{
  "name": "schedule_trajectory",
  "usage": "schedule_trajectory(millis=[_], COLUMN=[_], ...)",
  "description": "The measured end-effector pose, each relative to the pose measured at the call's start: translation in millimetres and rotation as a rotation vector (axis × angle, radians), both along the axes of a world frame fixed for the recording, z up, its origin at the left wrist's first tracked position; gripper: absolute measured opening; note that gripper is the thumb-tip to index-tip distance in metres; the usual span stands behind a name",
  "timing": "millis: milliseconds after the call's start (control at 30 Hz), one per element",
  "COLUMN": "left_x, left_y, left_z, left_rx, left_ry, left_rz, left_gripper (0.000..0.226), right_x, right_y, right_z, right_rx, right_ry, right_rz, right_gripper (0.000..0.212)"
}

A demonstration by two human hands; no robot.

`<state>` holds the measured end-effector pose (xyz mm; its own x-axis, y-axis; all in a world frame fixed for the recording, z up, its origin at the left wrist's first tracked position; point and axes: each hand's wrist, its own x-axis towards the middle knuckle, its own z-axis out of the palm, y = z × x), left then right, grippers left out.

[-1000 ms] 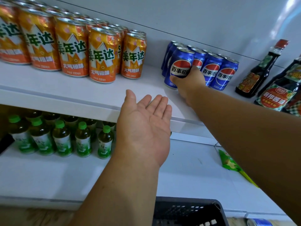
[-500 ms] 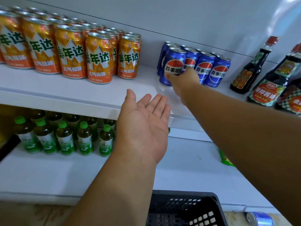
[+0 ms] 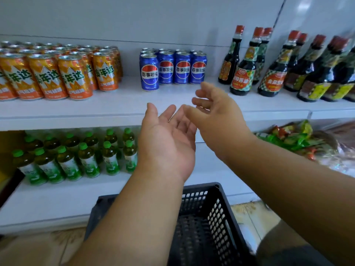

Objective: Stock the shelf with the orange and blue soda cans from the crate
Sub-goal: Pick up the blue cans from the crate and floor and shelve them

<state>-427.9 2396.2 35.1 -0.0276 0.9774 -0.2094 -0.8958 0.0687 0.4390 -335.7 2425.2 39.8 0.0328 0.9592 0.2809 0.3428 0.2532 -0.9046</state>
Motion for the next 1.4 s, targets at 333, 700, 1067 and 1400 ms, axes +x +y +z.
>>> schedule_trajectory(millis=[333,700,1067,1400], left_x=[143.6,276.7,368.0,430.0], left_y=[-39.4,5.5,78.2,101.5], left_z=[-24.5,-99.2,-217.3,-310.1], left_rx=[-0.067,-0.248,-0.407,-0.370], left_ry=[0.126,0.424,0.660,1.009], left_rz=[-0.264,-0.547,-0.866,-1.207], left_gripper=[0.062,0.066,0.069,0.065], right_x=[164.1,330.3,416.2,466.5], right_y=[-65.9,-44.8,-19.0,-9.8], right_z=[-32.5,-119.6,-281.6,-445.1], right_rx=[-0.068,-0.254,-0.519,-0.806], right_ry=[-0.055,0.060,0.347,-0.046], right_rz=[-0.128,-0.247,-0.558,-0.796], right_gripper=[0.053,0.034,0.022,0.031])
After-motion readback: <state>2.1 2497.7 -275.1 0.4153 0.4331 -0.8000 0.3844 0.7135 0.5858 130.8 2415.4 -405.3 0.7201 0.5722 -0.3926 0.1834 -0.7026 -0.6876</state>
